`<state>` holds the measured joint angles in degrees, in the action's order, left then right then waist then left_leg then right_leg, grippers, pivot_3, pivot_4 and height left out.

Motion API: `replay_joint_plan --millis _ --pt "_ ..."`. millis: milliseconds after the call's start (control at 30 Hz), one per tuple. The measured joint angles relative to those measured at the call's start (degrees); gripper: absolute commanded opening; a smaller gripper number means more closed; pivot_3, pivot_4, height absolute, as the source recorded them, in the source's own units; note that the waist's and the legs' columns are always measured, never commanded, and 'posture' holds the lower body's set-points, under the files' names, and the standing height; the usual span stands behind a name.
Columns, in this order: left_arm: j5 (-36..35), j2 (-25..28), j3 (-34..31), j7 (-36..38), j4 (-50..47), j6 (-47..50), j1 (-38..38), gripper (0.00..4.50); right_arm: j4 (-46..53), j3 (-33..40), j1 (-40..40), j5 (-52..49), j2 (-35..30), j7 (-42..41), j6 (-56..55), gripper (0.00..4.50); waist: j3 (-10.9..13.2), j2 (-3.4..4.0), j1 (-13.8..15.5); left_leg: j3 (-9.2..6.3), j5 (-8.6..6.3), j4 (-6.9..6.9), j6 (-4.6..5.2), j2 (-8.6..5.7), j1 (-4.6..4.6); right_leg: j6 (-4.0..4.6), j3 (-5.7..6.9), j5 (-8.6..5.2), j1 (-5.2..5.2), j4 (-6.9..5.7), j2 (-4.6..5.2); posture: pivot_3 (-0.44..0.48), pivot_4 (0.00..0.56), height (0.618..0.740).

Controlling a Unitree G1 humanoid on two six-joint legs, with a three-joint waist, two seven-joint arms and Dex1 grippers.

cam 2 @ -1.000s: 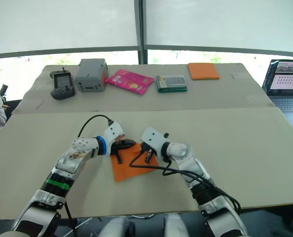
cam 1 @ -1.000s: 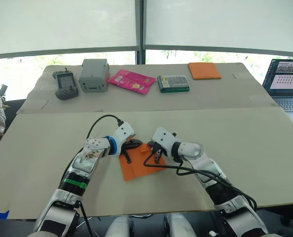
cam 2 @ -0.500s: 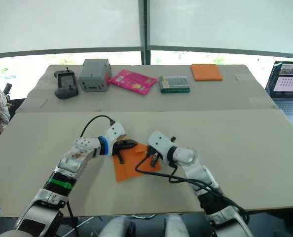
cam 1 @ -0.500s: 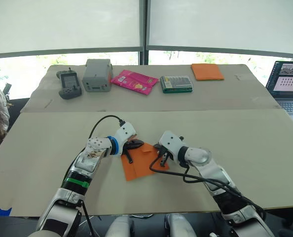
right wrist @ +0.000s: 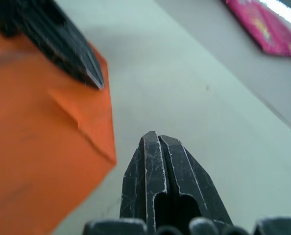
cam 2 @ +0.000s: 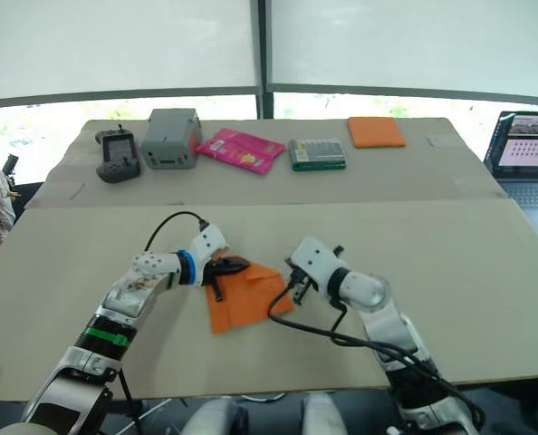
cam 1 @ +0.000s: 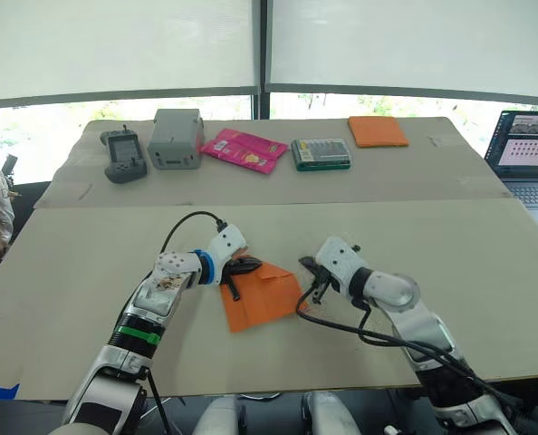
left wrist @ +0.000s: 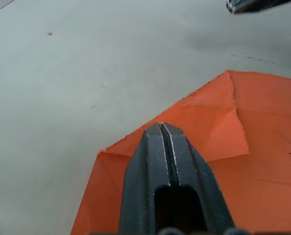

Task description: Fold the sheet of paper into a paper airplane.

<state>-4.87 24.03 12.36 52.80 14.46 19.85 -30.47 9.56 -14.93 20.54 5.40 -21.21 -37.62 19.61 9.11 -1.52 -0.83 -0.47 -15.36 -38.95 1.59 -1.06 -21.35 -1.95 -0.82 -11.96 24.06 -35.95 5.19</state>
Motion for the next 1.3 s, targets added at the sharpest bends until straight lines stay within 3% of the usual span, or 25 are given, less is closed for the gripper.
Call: replay_joint_plan --millis 133,433,533,733,833,1000,1233,1267,1300 --pt "-0.14 -0.53 0.02 -0.17 -0.56 0.22 0.28 0.00 -6.30 -5.20 1.63 0.60 2.83 -0.97 -0.92 0.02 0.00 0.00 0.16 0.00 0.00 -0.01 0.00 -0.01 -0.06 0.00 0.01 0.00 0.05 0.01 0.06 0.000 0.150 0.740" --pt "-2.58 0.47 -2.56 -2.00 -7.65 6.35 4.80 0.00 -12.63 -7.18 3.99 1.16 4.20 -1.18 -4.41 0.02 0.00 0.00 -0.13 -0.02 0.00 0.02 0.00 0.04 -0.03 0.01 -0.02 0.00 0.07 -0.03 0.02 0.000 0.150 0.740" --pt "-6.92 0.95 -10.30 -7.05 -14.97 15.72 8.70 0.00 -13.64 -7.76 5.03 1.16 4.37 -1.81 -4.53 0.02 0.01 -0.01 -0.63 -0.05 -0.01 0.03 0.00 0.11 -0.04 0.01 -0.03 0.00 0.12 -0.05 0.01 0.000 0.150 0.740" --pt "-18.02 1.92 -26.95 -14.25 -26.20 32.53 10.97 1.79 -15.47 -8.33 6.06 1.22 4.75 -2.32 -5.47 0.00 0.01 -0.02 -0.62 -0.11 -0.01 0.03 -0.01 0.08 0.04 0.01 0.00 0.00 0.04 -0.06 0.06 0.000 0.150 0.740" --pt "-22.56 0.54 -31.92 -18.01 -29.15 40.30 12.67 2.77 -16.26 -8.74 6.69 1.24 5.17 -2.60 -5.72 0.00 0.01 -0.04 -0.69 -0.12 -0.01 0.06 -0.03 0.08 0.07 0.01 -0.01 0.01 0.04 -0.07 0.05 0.000 0.150 0.740" --pt "-27.42 -1.99 -32.94 -21.37 -31.51 48.28 15.75 2.77 -17.55 -9.05 7.48 1.26 5.57 -3.27 -6.60 0.00 0.00 -0.04 -1.00 -0.13 -0.02 0.10 -0.08 0.08 0.09 0.03 -0.02 0.01 0.05 -0.08 0.04 0.000 0.150 0.740" --pt "-28.81 -5.25 -31.81 -25.72 -31.76 48.71 15.77 2.77 -17.94 -9.31 7.62 1.91 6.04 -3.46 -7.27 0.00 0.00 -0.05 -1.28 -0.13 -0.03 0.14 -0.15 0.07 0.10 0.05 -0.05 0.02 0.06 -0.06 0.05 0.000 0.150 0.740" --pt "-28.85 -5.60 -31.20 -26.23 -31.65 48.61 15.76 2.24 -17.90 -9.31 7.60 2.14 6.03 -3.47 -7.28 0.00 0.00 -0.05 -1.27 -0.13 -0.03 0.14 -0.15 0.06 0.10 0.05 -0.05 0.02 0.06 -0.06 0.06 0.000 0.150 0.740" --pt "-28.96 -5.89 -30.92 -26.50 -31.65 48.50 15.76 2.02 -17.89 -9.32 7.60 2.27 6.04 -3.47 -7.28 0.00 0.00 -0.05 -1.27 -0.12 -0.03 0.14 -0.15 0.06 0.10 0.05 -0.06 0.02 0.06 -0.05 0.06 0.000 0.150 0.740"
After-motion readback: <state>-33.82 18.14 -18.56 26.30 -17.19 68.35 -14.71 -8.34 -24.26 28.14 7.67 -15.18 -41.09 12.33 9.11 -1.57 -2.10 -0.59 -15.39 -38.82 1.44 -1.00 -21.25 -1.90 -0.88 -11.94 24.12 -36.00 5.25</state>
